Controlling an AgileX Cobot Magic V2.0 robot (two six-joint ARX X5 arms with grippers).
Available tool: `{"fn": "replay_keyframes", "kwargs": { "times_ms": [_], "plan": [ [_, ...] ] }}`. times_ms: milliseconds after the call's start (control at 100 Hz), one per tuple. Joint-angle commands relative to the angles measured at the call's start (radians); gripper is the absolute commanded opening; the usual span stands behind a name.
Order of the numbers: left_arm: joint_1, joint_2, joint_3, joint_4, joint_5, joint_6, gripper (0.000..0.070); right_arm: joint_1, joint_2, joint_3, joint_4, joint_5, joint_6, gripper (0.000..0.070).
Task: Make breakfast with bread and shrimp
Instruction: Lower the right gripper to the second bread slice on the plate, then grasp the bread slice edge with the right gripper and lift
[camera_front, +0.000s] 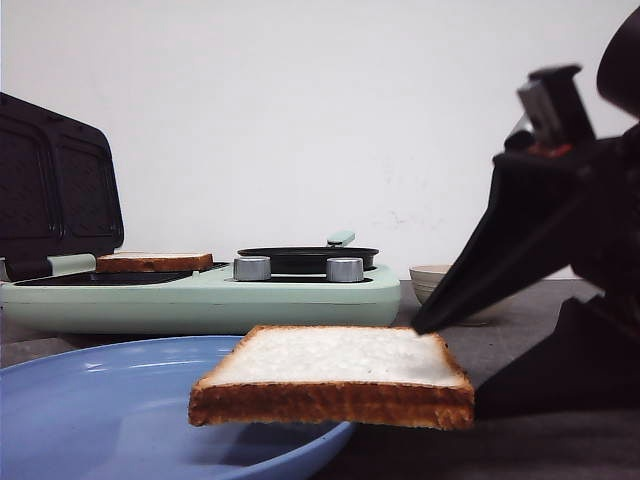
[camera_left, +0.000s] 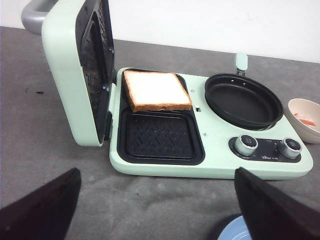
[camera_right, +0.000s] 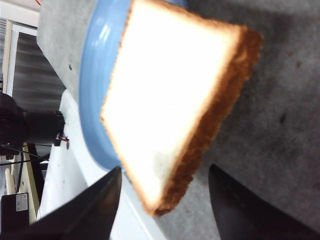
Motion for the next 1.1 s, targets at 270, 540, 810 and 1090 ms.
{"fn": "replay_keyframes", "kwargs": {
  "times_ms": [270, 540, 810, 1090],
  "plan": [
    [0.002, -0.001, 0.006, 0.006, -0.001, -0.006, 0.0545, 0.056, 0.106, 0.001, 0.158, -0.006, 0.074, 0.0277],
    [0.002, -0.001, 0.006, 0.006, -0.002, -0.006, 0.0544, 0.068, 0.112, 0.002, 0.183, 0.012, 0.085, 0.0000],
    [0.002, -0.001, 0.006, 0.006, -0.008, -0.006, 0.0545, 0.068, 0.025, 0.030, 0.325, -0.017, 0.188, 0.0000],
    [0.002, -0.001, 0.006, 0.009, -0.049, 0.017, 0.0545, 0.080, 0.006, 0.287, 0.214, 0.035, 0.206, 0.0000]
  ]
}}
